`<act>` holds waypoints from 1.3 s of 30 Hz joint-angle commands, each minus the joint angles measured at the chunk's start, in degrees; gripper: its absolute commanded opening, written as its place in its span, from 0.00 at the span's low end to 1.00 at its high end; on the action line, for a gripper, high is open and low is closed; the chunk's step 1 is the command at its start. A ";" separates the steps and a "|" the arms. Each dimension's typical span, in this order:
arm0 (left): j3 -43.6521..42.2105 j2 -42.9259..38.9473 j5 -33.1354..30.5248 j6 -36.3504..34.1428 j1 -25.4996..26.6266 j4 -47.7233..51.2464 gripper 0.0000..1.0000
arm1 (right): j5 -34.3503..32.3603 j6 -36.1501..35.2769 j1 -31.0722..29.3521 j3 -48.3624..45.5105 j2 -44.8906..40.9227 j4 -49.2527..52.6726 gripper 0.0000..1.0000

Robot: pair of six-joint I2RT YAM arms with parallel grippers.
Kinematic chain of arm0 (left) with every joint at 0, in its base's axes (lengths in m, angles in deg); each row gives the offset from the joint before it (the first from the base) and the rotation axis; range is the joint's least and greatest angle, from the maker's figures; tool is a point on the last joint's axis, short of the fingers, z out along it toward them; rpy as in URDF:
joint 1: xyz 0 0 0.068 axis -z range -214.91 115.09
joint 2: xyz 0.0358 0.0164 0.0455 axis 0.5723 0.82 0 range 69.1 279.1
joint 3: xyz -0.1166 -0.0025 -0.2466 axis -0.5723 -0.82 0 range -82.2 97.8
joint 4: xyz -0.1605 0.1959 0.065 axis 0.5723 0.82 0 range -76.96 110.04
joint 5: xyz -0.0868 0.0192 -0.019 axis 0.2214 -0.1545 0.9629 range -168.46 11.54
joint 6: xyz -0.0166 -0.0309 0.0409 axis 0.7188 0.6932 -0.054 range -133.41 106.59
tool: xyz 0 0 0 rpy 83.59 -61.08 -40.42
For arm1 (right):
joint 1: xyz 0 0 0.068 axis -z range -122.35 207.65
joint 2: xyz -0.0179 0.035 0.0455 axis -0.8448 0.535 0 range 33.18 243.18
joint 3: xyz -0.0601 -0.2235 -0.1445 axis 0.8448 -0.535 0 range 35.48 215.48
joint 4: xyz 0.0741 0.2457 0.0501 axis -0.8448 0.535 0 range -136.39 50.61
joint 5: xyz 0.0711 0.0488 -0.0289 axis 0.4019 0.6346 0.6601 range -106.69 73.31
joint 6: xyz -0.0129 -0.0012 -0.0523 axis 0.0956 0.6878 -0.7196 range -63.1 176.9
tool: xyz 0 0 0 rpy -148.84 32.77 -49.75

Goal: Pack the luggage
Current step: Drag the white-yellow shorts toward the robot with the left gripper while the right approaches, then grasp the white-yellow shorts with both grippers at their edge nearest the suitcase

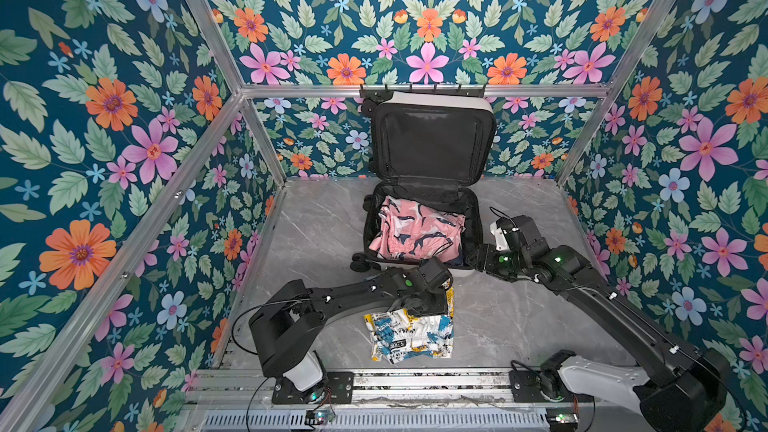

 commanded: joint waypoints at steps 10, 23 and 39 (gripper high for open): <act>-6.97 -20.34 -12.76 -3.08 -6.27 7.71 0.99 | 10.52 7.21 -0.44 -11.63 -2.80 -10.04 0.67; -32.62 -33.99 -6.22 4.38 -22.80 -6.77 0.99 | 14.16 7.80 -6.12 -16.42 11.27 -21.68 0.68; -41.91 -28.94 -1.09 5.16 -22.89 -24.06 0.85 | 13.36 6.81 -6.81 -21.18 18.96 -29.18 0.68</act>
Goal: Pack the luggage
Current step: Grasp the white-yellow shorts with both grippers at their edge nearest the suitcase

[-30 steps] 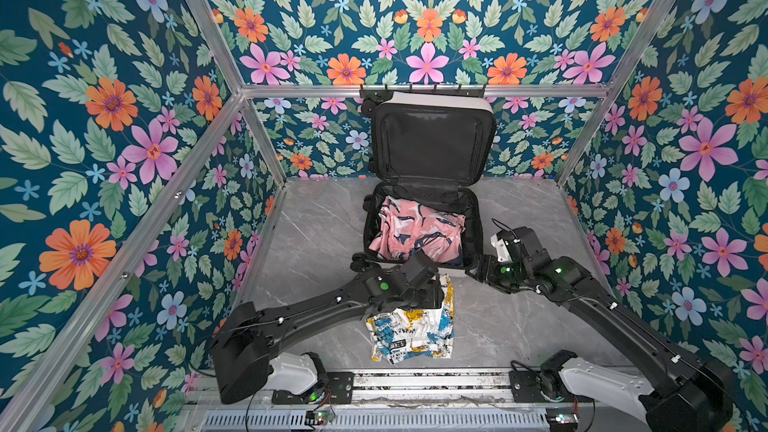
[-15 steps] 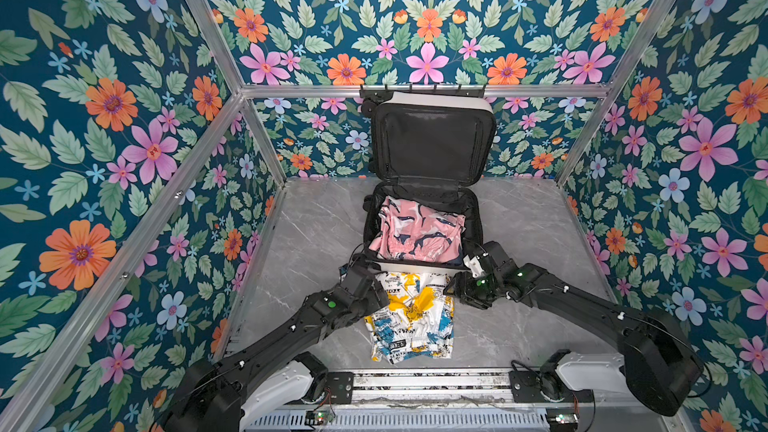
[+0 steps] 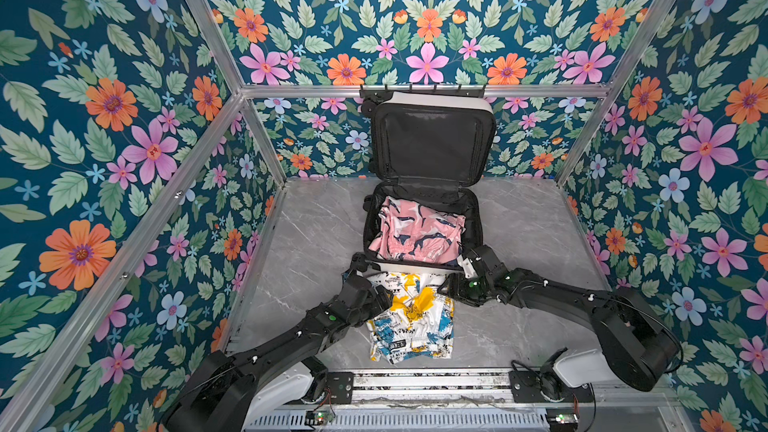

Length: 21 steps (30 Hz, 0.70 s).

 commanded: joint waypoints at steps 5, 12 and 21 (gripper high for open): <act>-0.57 1.32 2.49 0.38 -0.02 0.91 0.68 | 0.57 2.01 -1.08 -2.59 0.38 4.18 0.65; -1.52 -0.57 2.23 0.64 -0.02 2.22 0.56 | -3.99 -0.88 -1.29 0.26 -7.83 9.49 0.68; -0.26 3.09 3.95 -2.23 0.20 2.93 0.49 | -7.99 2.74 -1.30 -6.89 -26.57 15.20 0.68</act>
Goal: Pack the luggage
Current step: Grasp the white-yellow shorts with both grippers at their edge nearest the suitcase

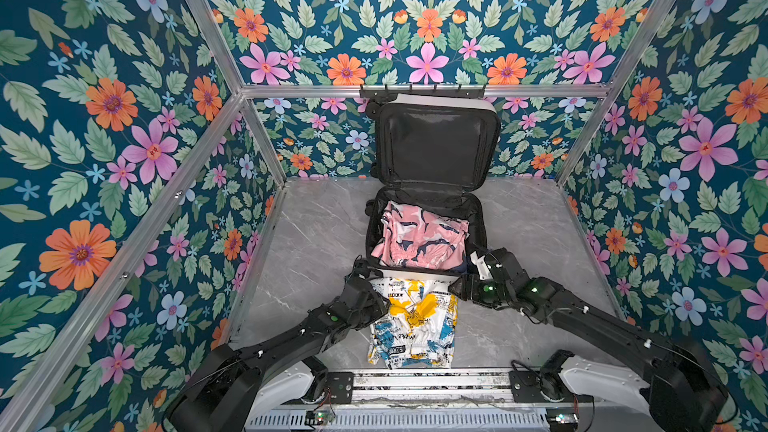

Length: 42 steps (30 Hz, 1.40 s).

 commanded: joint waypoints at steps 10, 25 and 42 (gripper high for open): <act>0.72 2.69 2.02 -1.92 3.23 3.61 0.45 | 2.58 12.89 -0.05 -21.67 -16.31 -9.41 0.70; 0.80 4.16 1.25 -0.59 5.62 1.87 0.35 | 3.86 13.45 -1.40 -21.35 0.36 -22.80 0.65; 2.47 5.34 0.20 0.81 8.29 1.56 0.26 | 6.49 12.77 -6.06 -15.61 11.12 -28.60 0.36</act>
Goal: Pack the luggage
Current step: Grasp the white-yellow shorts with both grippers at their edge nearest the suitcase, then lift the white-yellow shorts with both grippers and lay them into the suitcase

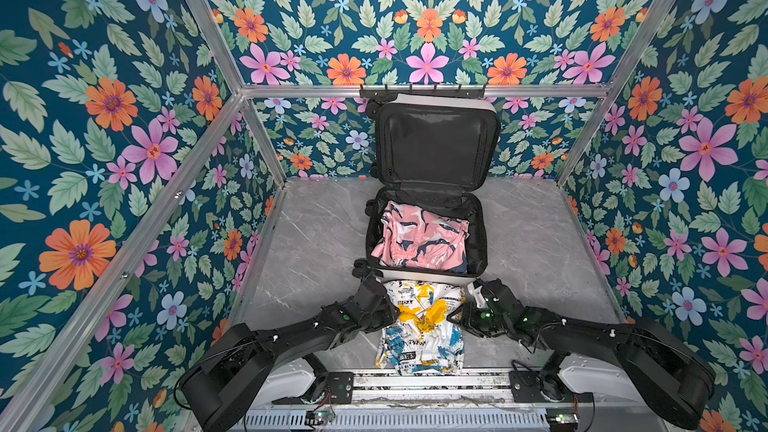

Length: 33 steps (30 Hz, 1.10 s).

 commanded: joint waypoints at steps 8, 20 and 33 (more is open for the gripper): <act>5.81 -5.19 -2.84 -0.52 0.81 14.61 0.00 | 1.18 -1.93 -0.38 8.14 -6.57 9.41 0.00; 22.18 -13.83 -4.33 -5.81 2.17 31.89 0.00 | 1.14 -8.86 -0.37 20.29 -19.26 31.90 0.00; 50.01 -0.63 -6.89 -17.14 -1.93 37.03 0.00 | 2.23 -14.54 8.88 40.24 -15.82 40.90 0.00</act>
